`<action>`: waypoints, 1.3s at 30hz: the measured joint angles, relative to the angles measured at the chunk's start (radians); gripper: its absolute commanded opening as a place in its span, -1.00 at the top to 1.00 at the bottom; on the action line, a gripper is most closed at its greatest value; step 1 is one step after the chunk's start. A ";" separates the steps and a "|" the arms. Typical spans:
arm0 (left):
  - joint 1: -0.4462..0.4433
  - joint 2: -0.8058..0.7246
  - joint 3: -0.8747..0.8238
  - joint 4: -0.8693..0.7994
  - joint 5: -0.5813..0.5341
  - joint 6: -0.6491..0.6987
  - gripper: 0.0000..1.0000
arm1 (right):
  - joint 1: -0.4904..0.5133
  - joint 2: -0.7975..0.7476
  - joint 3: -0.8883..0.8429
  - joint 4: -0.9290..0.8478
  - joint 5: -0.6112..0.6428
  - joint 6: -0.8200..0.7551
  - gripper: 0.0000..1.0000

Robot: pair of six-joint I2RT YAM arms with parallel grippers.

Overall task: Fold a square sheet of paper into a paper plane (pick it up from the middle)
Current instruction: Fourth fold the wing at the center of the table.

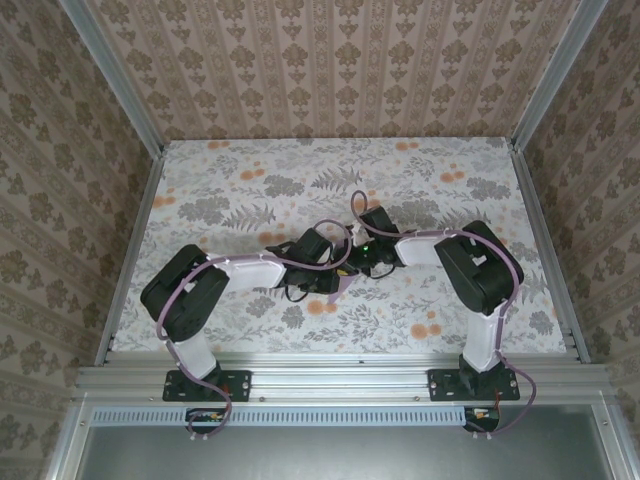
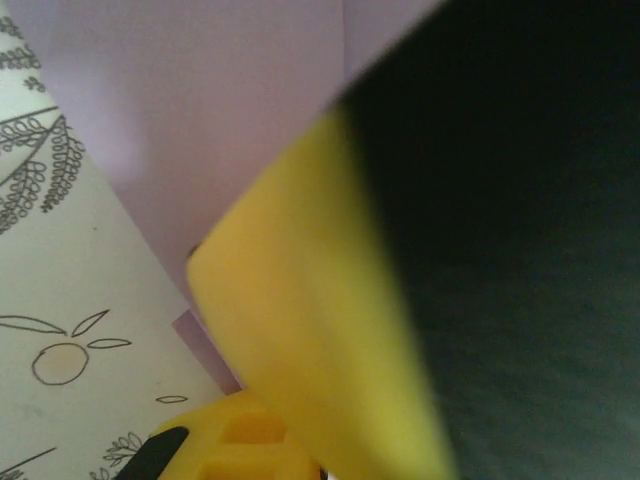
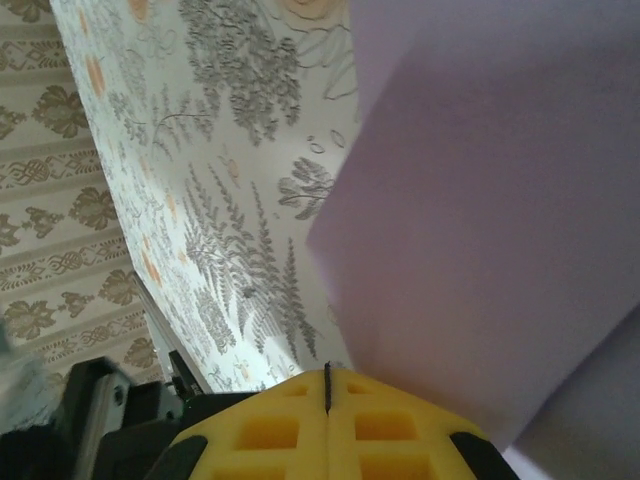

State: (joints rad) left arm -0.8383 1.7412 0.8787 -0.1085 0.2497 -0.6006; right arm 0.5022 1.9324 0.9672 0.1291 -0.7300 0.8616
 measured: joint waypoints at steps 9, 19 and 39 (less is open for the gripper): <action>-0.011 -0.018 -0.028 0.033 -0.019 0.004 0.72 | -0.005 0.038 0.002 0.003 0.006 -0.002 0.95; -0.064 -0.042 -0.044 0.031 -0.112 0.018 0.73 | -0.006 0.040 -0.001 0.005 0.011 -0.020 0.97; -0.221 -0.113 -0.082 -0.067 -0.300 -0.034 0.73 | -0.020 0.047 -0.039 0.094 -0.031 -0.016 0.99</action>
State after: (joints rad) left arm -1.0595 1.6279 0.7967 -0.1757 -0.0505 -0.6350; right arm 0.4824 1.9793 0.9283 0.2234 -0.7612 0.8455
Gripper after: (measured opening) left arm 0.134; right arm 0.070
